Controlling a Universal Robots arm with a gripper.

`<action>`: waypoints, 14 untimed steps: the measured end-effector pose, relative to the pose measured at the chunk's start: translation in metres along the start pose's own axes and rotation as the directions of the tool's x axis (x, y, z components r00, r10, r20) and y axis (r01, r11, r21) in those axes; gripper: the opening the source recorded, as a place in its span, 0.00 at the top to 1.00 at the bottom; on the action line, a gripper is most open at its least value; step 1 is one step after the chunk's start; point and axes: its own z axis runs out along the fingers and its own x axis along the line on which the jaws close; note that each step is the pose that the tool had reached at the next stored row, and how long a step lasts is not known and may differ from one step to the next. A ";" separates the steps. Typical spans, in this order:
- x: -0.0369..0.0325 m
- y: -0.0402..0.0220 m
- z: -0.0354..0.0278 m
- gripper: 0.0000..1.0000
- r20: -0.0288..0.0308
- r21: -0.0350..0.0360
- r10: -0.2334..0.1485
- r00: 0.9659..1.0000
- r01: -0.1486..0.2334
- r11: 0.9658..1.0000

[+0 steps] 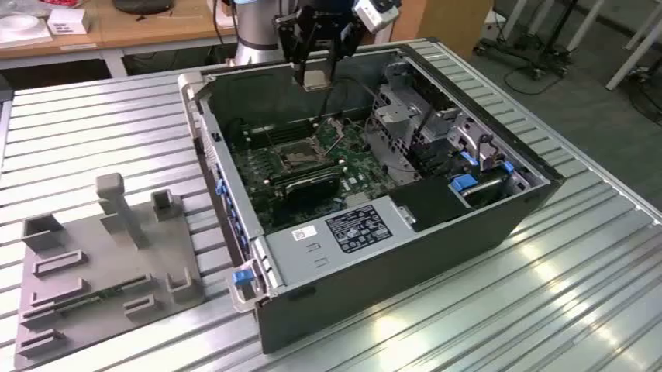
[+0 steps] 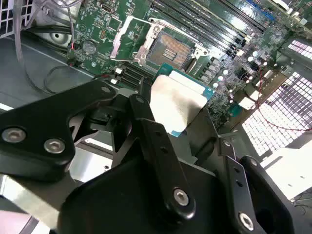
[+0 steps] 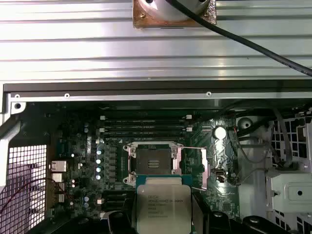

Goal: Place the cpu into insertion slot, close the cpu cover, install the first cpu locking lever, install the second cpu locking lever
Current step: 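Place the cpu into insertion slot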

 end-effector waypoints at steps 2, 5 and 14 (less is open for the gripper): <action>0.0000 0.0000 0.0000 0.46 0.000 0.000 0.000 1.000 0.000 1.000; 0.0000 0.0000 0.0000 0.46 0.000 0.000 0.000 1.000 0.000 1.000; 0.0005 -0.0001 0.0014 0.46 0.000 0.000 0.000 1.000 0.000 1.000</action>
